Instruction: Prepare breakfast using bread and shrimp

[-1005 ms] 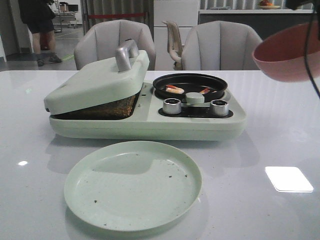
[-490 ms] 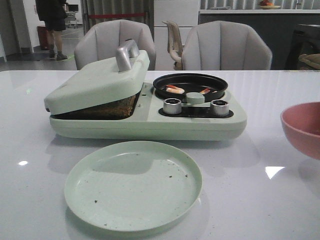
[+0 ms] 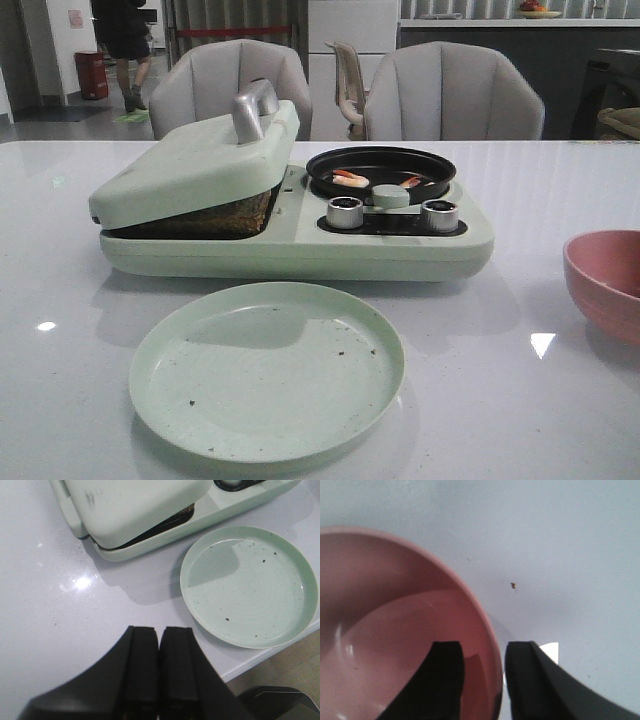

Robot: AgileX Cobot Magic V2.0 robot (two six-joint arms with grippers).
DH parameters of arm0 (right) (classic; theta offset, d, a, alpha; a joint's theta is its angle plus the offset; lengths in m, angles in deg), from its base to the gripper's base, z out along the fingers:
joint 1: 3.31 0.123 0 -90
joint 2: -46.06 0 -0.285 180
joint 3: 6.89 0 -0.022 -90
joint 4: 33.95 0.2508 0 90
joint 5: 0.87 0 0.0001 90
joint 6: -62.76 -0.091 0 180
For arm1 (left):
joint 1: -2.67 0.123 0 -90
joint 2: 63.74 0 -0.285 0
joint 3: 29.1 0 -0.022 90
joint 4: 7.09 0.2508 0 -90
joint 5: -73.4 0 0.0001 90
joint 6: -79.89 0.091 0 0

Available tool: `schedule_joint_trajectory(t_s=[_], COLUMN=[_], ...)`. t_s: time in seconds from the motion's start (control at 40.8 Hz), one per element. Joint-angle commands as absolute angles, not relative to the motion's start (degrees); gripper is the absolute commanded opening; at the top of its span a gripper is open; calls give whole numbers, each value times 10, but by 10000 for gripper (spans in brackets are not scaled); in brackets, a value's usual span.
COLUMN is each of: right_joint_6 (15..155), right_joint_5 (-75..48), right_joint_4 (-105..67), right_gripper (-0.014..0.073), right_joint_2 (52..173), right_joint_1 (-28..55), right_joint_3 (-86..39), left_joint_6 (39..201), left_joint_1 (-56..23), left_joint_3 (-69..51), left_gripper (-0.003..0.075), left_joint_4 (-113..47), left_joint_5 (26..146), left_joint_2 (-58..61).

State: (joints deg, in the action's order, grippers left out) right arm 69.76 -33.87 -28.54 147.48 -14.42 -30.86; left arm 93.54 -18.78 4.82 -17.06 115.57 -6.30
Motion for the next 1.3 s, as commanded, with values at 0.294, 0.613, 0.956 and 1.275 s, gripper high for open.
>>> schedule_joint_trajectory(t_s=[0.294,0.613,0.956,1.275], right_joint_6=[703,673,661,661], right_joint_5=[-419,-523,-521,-527], right_joint_4=[-282,-311,-313,-313], right_gripper=[443,443,443,443], right_joint_2=[1317,1150,955,890], right_joint_1=[-87,-16,-16,-16], right_joint_3=[-257,-291,-423,-478], left_joint_6=[928,928,928,928], left_joint_1=[-188,-188,-188,-188], left_joint_3=[31,31,31,31], left_gripper=[101,101,101,101], left_joint_4=[-176,-181,-181,-181], left_joint_5=[1115,1115,1115,1111], left_joint_2=[-65,-65,-65,-65])
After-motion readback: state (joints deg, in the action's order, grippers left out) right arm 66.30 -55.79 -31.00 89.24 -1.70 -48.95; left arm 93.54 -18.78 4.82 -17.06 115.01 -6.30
